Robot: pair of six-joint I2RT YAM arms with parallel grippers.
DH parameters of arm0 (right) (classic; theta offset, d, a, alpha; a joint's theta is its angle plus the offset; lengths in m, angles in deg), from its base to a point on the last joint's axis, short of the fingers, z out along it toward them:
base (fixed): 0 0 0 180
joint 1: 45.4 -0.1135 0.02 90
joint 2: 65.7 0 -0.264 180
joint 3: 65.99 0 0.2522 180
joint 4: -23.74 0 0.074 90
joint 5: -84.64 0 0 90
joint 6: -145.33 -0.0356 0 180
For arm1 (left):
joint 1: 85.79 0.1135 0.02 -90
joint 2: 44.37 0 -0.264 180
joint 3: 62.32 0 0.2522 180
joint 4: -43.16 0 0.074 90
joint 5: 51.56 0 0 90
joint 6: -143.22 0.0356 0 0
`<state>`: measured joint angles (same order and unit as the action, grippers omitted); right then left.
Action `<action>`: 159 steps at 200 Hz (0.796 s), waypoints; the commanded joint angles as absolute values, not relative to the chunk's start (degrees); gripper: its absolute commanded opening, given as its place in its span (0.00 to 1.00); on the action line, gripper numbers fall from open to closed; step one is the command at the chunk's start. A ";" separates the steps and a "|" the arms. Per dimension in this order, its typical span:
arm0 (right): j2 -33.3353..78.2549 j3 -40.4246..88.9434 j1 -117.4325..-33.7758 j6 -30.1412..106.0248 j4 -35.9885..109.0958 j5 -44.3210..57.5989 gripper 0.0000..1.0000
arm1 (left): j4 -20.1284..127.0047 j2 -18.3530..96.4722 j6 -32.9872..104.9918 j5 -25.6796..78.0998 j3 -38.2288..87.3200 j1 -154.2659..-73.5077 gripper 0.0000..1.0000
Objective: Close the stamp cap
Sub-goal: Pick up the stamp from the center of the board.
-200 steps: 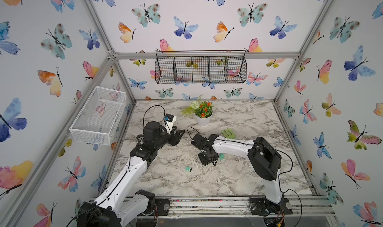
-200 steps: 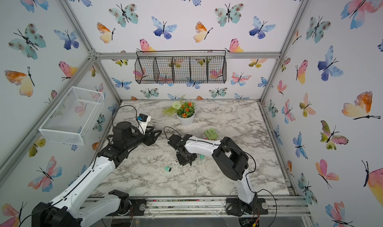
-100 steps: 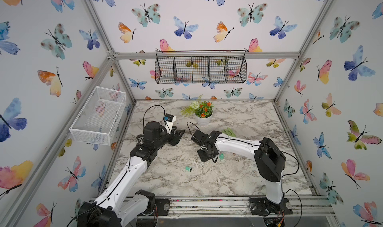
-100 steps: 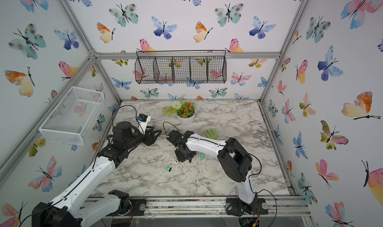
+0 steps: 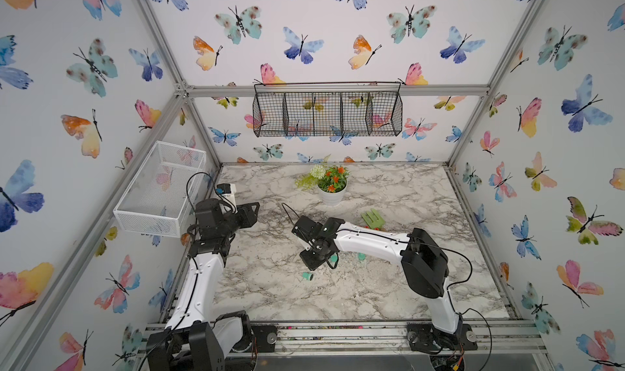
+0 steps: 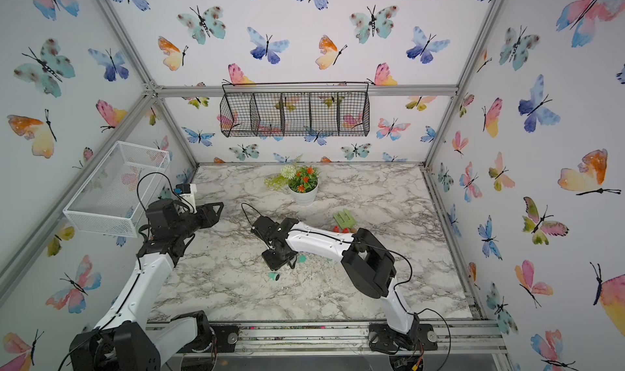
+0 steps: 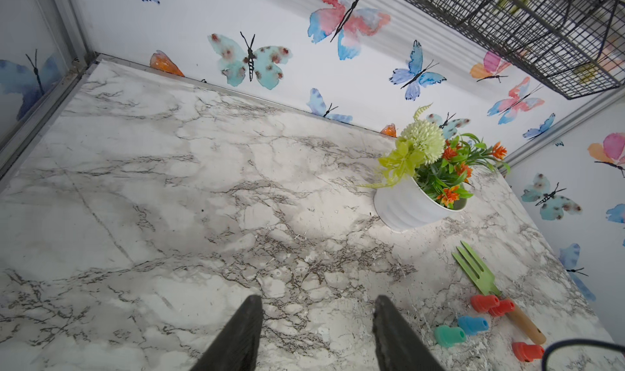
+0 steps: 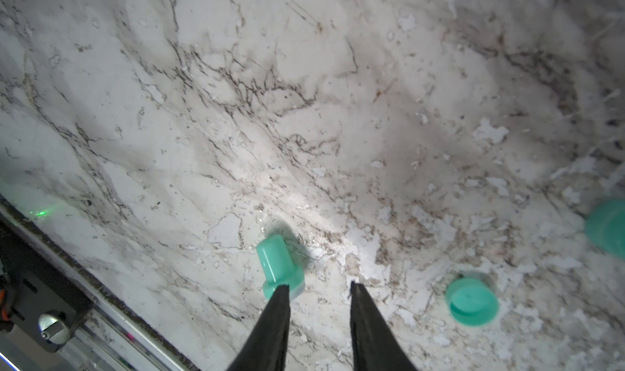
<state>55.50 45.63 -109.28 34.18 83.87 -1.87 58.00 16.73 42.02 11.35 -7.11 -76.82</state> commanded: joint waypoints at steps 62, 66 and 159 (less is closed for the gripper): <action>67.12 58.13 -113.88 36.62 96.78 -3.55 0.35 | 56.84 14.01 41.77 10.23 -7.51 -76.47 0.56; 67.39 58.27 -114.00 36.61 97.10 -3.46 0.35 | 56.79 13.99 41.75 10.23 -7.48 -76.47 0.56; 69.21 58.78 -115.19 37.12 105.73 -6.44 0.39 | 56.04 14.16 41.26 9.23 -7.69 -76.47 0.56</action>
<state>67.70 58.29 -114.81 36.10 100.40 -3.56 57.41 14.92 41.61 11.13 -7.13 -76.77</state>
